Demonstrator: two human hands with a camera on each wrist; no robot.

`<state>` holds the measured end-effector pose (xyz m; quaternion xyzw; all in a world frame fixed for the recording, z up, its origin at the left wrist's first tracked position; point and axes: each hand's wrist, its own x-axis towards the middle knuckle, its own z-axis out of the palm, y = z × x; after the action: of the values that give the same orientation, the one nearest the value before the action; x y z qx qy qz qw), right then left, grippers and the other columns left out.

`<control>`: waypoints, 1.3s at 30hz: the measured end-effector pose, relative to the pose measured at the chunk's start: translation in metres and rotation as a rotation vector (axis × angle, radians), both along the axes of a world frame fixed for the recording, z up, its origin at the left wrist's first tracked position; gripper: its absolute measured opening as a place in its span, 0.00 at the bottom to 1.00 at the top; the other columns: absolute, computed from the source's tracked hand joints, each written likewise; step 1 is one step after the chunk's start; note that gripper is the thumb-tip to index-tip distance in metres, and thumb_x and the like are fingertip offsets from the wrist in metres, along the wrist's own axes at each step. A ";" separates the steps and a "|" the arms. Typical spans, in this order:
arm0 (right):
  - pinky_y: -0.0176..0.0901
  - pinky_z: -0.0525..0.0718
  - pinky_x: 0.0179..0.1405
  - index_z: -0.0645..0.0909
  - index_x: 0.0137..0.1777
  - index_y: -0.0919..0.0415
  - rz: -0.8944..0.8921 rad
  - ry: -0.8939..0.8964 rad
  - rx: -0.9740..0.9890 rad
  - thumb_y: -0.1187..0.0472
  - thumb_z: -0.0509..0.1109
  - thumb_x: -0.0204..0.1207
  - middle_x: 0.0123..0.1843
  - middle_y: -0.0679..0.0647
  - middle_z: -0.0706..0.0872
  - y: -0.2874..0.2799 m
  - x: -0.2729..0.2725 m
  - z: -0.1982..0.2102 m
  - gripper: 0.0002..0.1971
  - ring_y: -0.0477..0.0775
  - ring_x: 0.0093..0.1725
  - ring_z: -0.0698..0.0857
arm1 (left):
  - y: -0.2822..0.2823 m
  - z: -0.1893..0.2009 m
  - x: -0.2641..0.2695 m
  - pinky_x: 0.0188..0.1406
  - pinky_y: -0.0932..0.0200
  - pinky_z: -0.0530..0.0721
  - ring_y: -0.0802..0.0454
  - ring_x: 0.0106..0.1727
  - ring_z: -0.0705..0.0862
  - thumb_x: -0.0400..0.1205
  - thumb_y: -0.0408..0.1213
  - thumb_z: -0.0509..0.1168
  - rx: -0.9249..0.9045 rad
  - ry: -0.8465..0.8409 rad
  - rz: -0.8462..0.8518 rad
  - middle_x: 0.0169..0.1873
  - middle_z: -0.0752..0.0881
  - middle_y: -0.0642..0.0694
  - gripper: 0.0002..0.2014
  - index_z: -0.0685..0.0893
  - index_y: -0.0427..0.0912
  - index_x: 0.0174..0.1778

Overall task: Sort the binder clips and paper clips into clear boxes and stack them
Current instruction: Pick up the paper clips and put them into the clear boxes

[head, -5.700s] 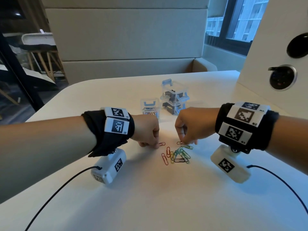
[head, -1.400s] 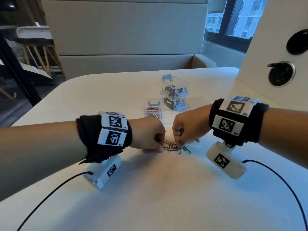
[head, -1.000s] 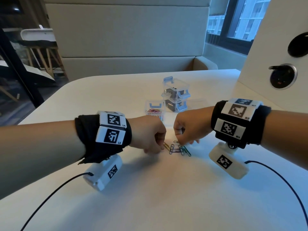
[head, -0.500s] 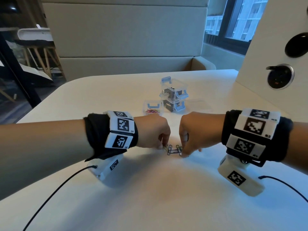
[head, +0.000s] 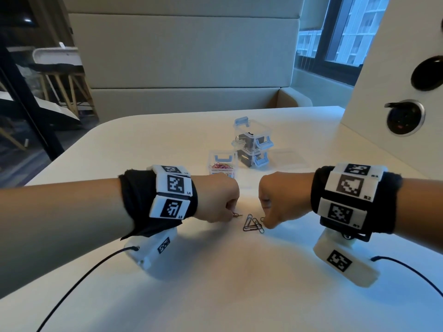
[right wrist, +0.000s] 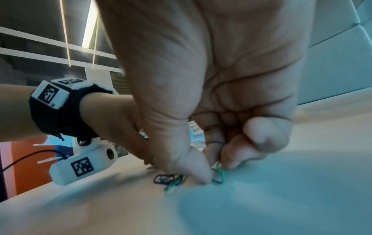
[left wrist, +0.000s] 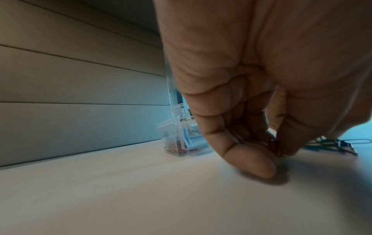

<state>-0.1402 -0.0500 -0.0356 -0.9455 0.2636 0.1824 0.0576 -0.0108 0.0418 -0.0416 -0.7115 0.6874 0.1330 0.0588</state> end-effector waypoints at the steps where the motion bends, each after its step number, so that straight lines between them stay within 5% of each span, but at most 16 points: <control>1: 0.41 0.74 0.33 0.81 0.35 0.66 -0.002 -0.003 0.008 0.53 0.74 0.68 0.34 0.55 0.82 0.000 0.001 0.000 0.14 0.54 0.32 0.75 | 0.000 0.001 0.002 0.38 0.61 0.80 0.52 0.39 0.83 0.79 0.37 0.63 -0.007 0.010 0.013 0.37 0.88 0.47 0.08 0.87 0.39 0.44; 6: 0.39 0.80 0.33 0.87 0.42 0.66 -0.001 -0.063 0.047 0.56 0.76 0.67 0.44 0.57 0.92 -0.003 0.000 -0.001 0.11 0.52 0.33 0.81 | -0.002 0.016 0.019 0.34 0.62 0.84 0.54 0.27 0.84 0.78 0.36 0.67 -0.155 0.164 0.144 0.33 0.91 0.42 0.08 0.89 0.37 0.41; 11: 0.32 0.77 0.22 0.84 0.37 0.64 -0.030 -0.121 0.090 0.61 0.75 0.66 0.39 0.59 0.92 -0.009 0.006 0.003 0.06 0.48 0.24 0.82 | -0.019 0.035 0.044 0.34 0.60 0.85 0.53 0.25 0.84 0.78 0.35 0.68 -0.417 0.259 0.354 0.27 0.87 0.45 0.08 0.89 0.35 0.38; 15: 0.28 0.77 0.22 0.84 0.36 0.63 -0.056 -0.203 0.139 0.63 0.74 0.66 0.26 0.51 0.86 -0.013 0.011 0.017 0.03 0.43 0.20 0.82 | -0.035 0.036 0.060 0.39 0.55 0.88 0.49 0.29 0.85 0.78 0.34 0.69 -0.491 0.320 0.464 0.33 0.89 0.40 0.08 0.90 0.33 0.40; 27: 0.34 0.84 0.31 0.87 0.37 0.66 -0.251 -0.710 0.243 0.70 0.72 0.69 0.24 0.53 0.88 -0.036 0.075 0.038 0.03 0.43 0.21 0.87 | -0.016 0.028 0.050 0.36 0.59 0.84 0.55 0.26 0.81 0.77 0.33 0.68 -0.366 0.134 0.293 0.23 0.81 0.54 0.06 0.91 0.38 0.44; 32: 0.37 0.87 0.38 0.89 0.40 0.65 -0.197 -0.647 0.192 0.67 0.73 0.72 0.27 0.54 0.89 -0.034 0.074 0.034 0.03 0.45 0.24 0.87 | -0.003 0.027 0.042 0.29 0.68 0.75 0.62 0.26 0.76 0.76 0.35 0.70 -0.428 0.158 0.238 0.23 0.79 0.57 0.05 0.90 0.39 0.42; 36: 0.35 0.87 0.39 0.90 0.44 0.62 -0.070 -0.315 0.189 0.63 0.74 0.73 0.32 0.53 0.91 -0.022 0.044 0.033 0.05 0.44 0.25 0.88 | 0.003 0.018 0.025 0.27 0.74 0.74 0.64 0.26 0.77 0.74 0.39 0.73 -0.337 0.222 0.153 0.23 0.80 0.59 0.04 0.90 0.42 0.39; 39: 0.33 0.84 0.36 0.90 0.49 0.55 0.002 -0.091 0.245 0.57 0.80 0.69 0.40 0.55 0.93 -0.011 0.022 0.024 0.09 0.43 0.29 0.89 | 0.004 0.005 0.006 0.33 0.67 0.76 0.61 0.28 0.77 0.71 0.45 0.76 -0.236 0.230 0.081 0.25 0.81 0.57 0.11 0.90 0.40 0.38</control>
<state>-0.1177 -0.0609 -0.0117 -0.9389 0.2356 0.1703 0.1841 -0.0051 0.0455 -0.0366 -0.7209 0.6711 0.1340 -0.1096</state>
